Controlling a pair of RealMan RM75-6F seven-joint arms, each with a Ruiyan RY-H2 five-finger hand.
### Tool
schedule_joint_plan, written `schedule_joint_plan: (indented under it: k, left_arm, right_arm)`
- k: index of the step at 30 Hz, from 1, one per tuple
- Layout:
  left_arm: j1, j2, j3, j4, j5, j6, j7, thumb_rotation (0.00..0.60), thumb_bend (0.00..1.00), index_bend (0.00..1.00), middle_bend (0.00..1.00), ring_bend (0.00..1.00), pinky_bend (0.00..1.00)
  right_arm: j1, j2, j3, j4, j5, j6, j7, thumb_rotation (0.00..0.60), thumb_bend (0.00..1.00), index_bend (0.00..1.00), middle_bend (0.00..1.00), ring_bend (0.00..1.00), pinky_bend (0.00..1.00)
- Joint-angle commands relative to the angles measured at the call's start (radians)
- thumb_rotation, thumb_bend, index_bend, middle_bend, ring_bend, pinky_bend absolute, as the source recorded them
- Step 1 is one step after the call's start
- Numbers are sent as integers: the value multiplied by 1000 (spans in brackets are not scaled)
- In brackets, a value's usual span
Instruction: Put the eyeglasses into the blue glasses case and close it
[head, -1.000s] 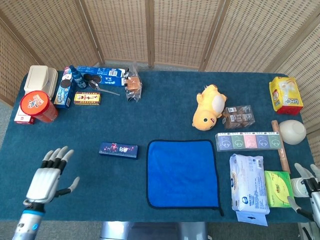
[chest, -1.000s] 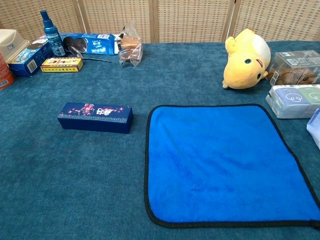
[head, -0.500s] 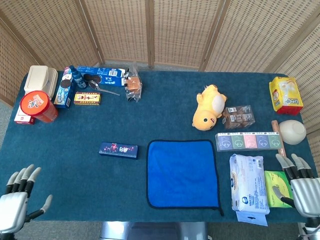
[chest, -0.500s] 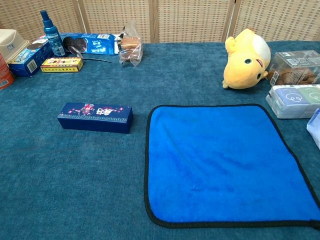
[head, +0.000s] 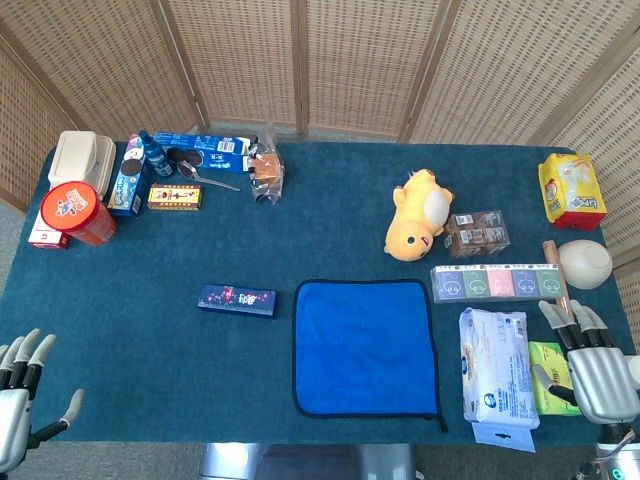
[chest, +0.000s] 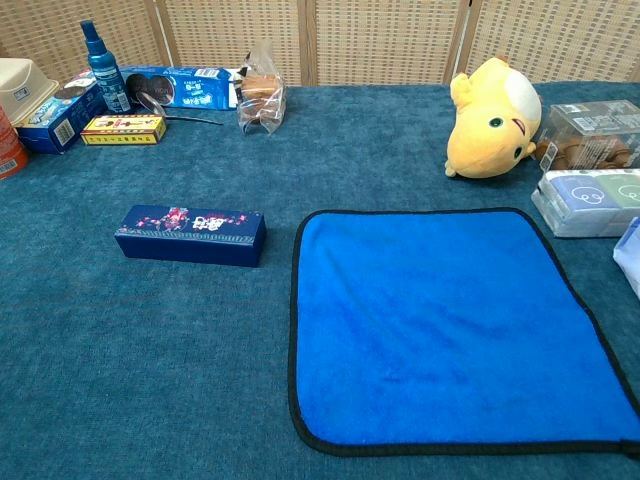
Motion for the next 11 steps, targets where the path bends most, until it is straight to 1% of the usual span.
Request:
schedule_joint_plan:
  k: [1, 11]
  left_arm:
    - [-1, 4, -10, -11, 12, -9, 4, 294, 324, 0, 0, 0, 8]
    - [-3, 14, -44, -35, 28, -34, 15, 294, 324, 0, 0, 0, 5]
  right_arm:
    - [-2, 2, -3, 3, -1, 5, 8, 580, 275, 87, 155, 29, 136]
    - [2, 2, -4, 3, 0, 11, 21, 581, 275, 87, 154, 29, 136]
